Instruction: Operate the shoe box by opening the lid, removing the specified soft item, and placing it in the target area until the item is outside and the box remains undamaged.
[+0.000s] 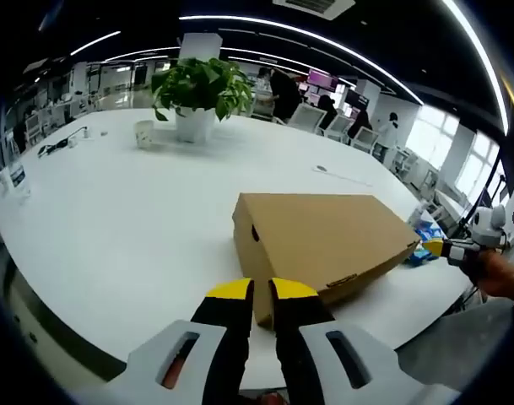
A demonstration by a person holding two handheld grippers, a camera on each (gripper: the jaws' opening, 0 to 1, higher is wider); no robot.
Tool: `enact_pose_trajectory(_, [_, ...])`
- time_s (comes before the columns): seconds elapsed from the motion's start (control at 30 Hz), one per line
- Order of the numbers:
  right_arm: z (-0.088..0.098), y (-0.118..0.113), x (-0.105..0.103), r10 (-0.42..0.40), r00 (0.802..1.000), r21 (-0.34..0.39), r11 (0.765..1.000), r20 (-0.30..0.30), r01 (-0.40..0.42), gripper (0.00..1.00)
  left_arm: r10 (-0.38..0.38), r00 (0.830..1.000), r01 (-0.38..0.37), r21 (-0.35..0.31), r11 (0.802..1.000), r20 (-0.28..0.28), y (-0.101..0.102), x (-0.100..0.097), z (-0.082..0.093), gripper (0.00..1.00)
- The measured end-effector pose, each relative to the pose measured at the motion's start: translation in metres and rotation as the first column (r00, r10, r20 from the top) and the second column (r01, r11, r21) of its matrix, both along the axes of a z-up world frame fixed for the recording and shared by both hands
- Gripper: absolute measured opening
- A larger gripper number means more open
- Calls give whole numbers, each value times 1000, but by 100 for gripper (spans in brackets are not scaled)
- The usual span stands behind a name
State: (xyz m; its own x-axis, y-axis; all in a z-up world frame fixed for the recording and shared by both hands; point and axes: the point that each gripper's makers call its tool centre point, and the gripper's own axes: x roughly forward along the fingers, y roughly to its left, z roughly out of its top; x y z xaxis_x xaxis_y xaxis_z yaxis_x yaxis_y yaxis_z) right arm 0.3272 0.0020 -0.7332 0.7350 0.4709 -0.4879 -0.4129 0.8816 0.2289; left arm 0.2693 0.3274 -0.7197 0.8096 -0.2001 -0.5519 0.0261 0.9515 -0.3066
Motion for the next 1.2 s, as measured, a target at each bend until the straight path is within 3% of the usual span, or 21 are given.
enact_pose_trajectory(0.07, [9,-1,5,-32,999,51,998,14,32,7,29,1000,-29,-65,997,10,-1,2,3,15])
enact_pose_trajectory(0.13, [15,4,9,-36,999,108,994,17,34,15,30,1000,-29,-85,996,10,-2,3,2,18])
enact_pose_trajectory(0.27, [9,17,9,15,1000,85,996,-1,-15,26,17,1000,-18,-89,996,-8,-9,5,-5,20])
enact_pose_trajectory(0.33, [1,22,9,20,999,89,996,-31,-17,29,-14,999,8,-135,991,-40,-20,5,-11,27])
enact_pose_trajectory(0.43, [-11,29,8,-1,995,156,988,-95,15,34,-26,997,17,-128,992,-69,-25,7,-21,30])
enact_pose_trajectory(0.63, [-23,39,6,22,993,139,990,-114,-6,25,-50,992,33,-136,990,-120,-32,9,-35,25])
enact_pose_trajectory(0.8, [-24,37,9,-3,994,145,989,-108,18,25,-68,989,49,-146,988,-130,-33,15,-34,25])
enact_pose_trajectory(1.2, [-24,6,21,-111,988,118,985,-106,124,24,-162,979,148,-110,983,-126,-62,64,-34,26])
